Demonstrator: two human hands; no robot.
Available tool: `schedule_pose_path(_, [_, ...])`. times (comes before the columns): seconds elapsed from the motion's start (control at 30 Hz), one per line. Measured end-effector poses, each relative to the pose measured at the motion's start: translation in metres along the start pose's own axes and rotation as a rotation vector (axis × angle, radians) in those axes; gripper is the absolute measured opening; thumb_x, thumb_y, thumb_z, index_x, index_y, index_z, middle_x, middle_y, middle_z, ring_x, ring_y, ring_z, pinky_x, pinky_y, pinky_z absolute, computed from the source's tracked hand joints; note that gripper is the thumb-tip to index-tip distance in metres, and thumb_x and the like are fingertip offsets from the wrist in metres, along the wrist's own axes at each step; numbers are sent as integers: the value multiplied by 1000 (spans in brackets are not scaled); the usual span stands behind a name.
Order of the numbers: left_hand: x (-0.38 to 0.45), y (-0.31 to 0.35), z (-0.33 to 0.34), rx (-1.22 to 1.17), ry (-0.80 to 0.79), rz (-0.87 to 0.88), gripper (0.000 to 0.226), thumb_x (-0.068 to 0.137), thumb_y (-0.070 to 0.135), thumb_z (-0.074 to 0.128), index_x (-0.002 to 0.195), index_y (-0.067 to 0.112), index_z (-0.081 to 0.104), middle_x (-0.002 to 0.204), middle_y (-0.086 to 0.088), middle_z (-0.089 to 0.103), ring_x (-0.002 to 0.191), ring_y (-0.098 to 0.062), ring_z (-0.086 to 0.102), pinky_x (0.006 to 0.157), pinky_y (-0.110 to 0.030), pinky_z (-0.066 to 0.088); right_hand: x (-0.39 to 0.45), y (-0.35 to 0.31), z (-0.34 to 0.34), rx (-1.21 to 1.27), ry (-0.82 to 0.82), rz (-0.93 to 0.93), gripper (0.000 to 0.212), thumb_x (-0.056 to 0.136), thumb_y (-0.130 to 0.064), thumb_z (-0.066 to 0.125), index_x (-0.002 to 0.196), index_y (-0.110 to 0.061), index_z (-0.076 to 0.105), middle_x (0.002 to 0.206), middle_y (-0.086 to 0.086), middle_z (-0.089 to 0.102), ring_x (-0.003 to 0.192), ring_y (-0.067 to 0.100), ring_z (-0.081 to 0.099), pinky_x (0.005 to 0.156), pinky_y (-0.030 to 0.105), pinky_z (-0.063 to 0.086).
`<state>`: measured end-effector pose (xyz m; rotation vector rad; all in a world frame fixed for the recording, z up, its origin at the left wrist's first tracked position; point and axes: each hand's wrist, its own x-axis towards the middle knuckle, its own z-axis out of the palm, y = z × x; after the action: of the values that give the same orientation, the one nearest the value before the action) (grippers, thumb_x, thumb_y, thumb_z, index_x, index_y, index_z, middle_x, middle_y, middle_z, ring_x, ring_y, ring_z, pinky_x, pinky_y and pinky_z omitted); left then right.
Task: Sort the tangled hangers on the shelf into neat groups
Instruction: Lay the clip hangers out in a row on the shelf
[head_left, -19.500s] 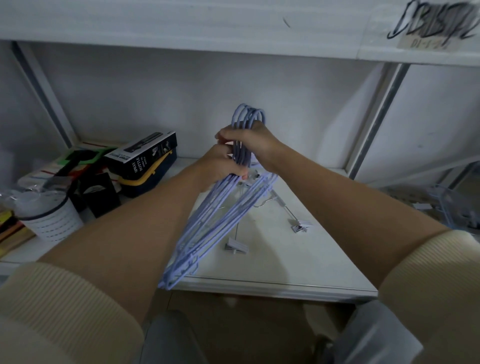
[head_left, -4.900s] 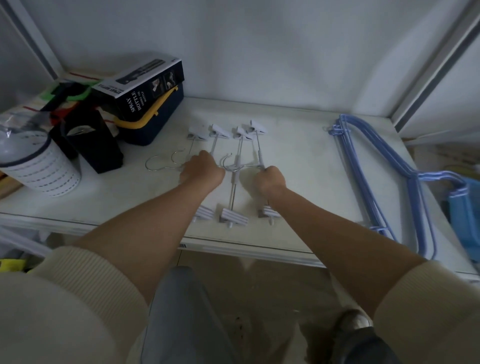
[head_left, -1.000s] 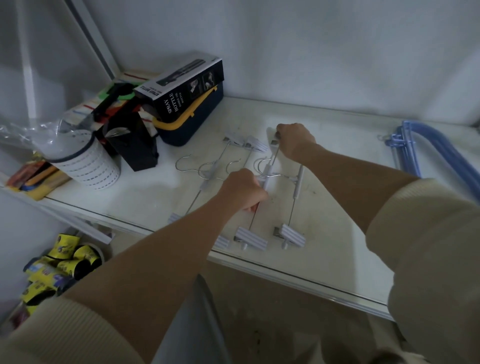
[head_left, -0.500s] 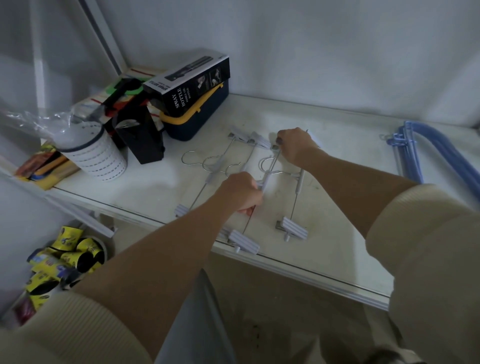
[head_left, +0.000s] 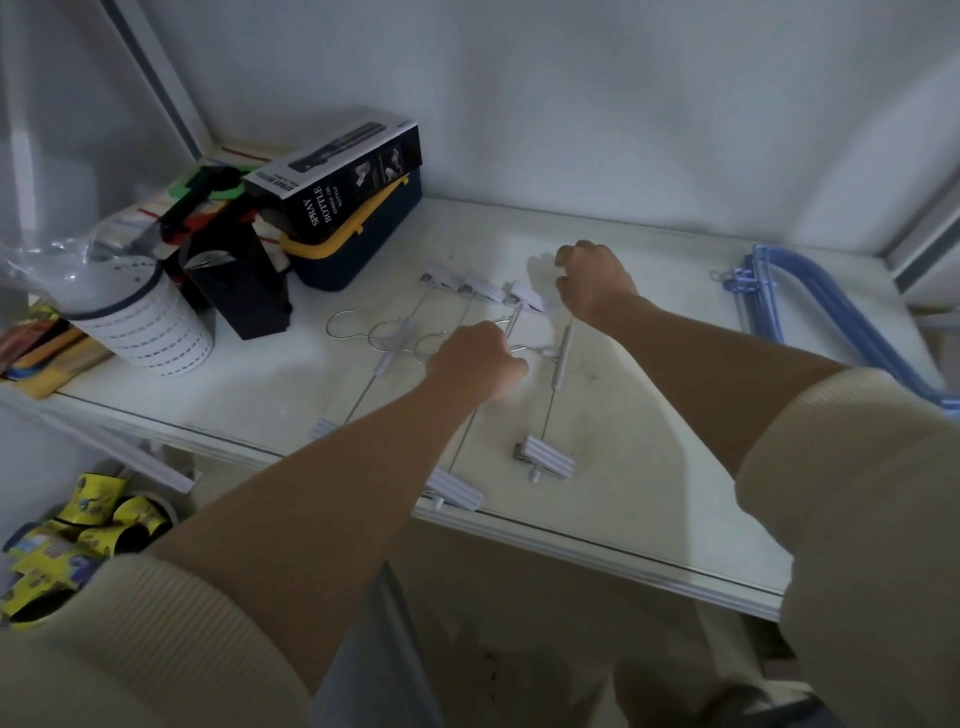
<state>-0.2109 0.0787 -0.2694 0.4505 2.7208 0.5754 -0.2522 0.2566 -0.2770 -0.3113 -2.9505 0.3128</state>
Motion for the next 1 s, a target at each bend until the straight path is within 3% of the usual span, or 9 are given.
schedule_pose_path(0.1, [3,11,18,-88,-13,30,26,80,24,55,72,5,70,62,-8,71,65,-28,72,70,-34,61,-3,17,0,23,-38,39,32,92,-15,49,120,-3,58,124,20,57,119,38,52,95,39,46])
schedule_pose_path(0.23, [9,19,33,-208,-45,25,23,82,21,63,76,3,75,60,-10,72,56,-25,73,63,-36,63,-6,31,4,59,-74,70,33,90,-13,47,120,-7,57,124,20,59,116,38,55,92,38,47])
schedule_pose_path(0.57, [13,24,34,-140,-11,86,21,80,13,62,74,-3,74,69,-16,74,53,-23,65,66,-35,60,5,28,8,93,-59,120,29,98,-23,41,115,-4,54,119,23,59,111,40,56,82,38,45])
schedule_pose_path(0.7, [9,25,30,-139,4,99,20,75,11,62,74,-6,72,68,-17,71,54,-20,59,69,-36,60,-7,25,1,36,-34,101,25,93,-6,40,117,-4,47,117,23,58,106,43,58,72,37,40])
schedule_pose_path(0.87, [-10,17,28,-115,-28,97,13,73,7,60,64,1,67,61,-15,62,55,-19,55,59,-28,49,-28,14,-4,22,-36,57,27,92,-1,37,117,-2,45,115,25,57,104,45,58,73,40,42])
schedule_pose_path(1.0, [-18,2,32,-131,-60,71,12,74,7,60,68,3,70,60,-10,57,56,-18,55,59,-27,44,-40,4,1,-1,-69,31,29,90,2,37,118,-2,45,115,25,57,104,44,58,73,40,43])
